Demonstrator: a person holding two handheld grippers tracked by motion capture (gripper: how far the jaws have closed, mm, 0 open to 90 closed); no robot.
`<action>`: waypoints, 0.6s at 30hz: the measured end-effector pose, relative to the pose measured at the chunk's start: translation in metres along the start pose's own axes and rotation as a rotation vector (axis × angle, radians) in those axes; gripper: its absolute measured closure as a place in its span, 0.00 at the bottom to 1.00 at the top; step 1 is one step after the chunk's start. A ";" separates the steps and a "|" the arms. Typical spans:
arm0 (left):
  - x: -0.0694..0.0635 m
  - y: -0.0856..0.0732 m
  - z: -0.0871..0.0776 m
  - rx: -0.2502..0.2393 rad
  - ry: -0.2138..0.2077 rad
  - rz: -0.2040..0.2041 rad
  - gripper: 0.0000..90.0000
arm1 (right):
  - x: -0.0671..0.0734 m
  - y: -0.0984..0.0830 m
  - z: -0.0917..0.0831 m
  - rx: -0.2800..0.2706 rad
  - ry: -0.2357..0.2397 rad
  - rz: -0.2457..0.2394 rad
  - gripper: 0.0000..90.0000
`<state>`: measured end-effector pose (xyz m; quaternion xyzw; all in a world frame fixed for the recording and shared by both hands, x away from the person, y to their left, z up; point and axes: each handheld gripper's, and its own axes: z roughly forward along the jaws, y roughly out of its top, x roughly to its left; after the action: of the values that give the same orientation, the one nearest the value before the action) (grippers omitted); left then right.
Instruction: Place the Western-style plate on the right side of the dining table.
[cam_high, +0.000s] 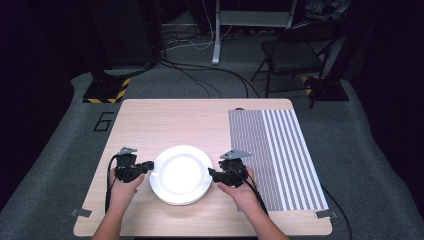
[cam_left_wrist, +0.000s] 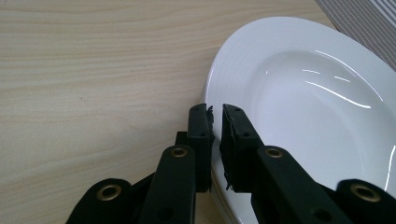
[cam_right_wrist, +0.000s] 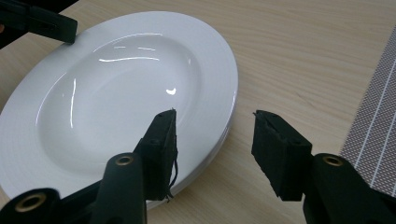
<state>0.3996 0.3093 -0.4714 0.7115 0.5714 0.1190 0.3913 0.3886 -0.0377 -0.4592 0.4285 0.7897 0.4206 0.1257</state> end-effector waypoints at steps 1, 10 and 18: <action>0.000 0.000 0.000 0.000 0.001 0.000 0.92 | 0.000 0.000 0.000 0.000 0.001 0.002 0.55; -0.003 -0.002 0.003 0.007 0.005 0.015 0.92 | -0.003 -0.005 0.007 0.022 0.027 0.054 0.55; -0.002 -0.003 0.003 0.005 0.002 0.011 0.92 | -0.002 -0.011 0.018 0.056 0.045 0.086 0.54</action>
<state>0.3984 0.3063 -0.4747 0.7155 0.5684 0.1204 0.3880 0.3934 -0.0320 -0.4794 0.4560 0.7846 0.4128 0.0778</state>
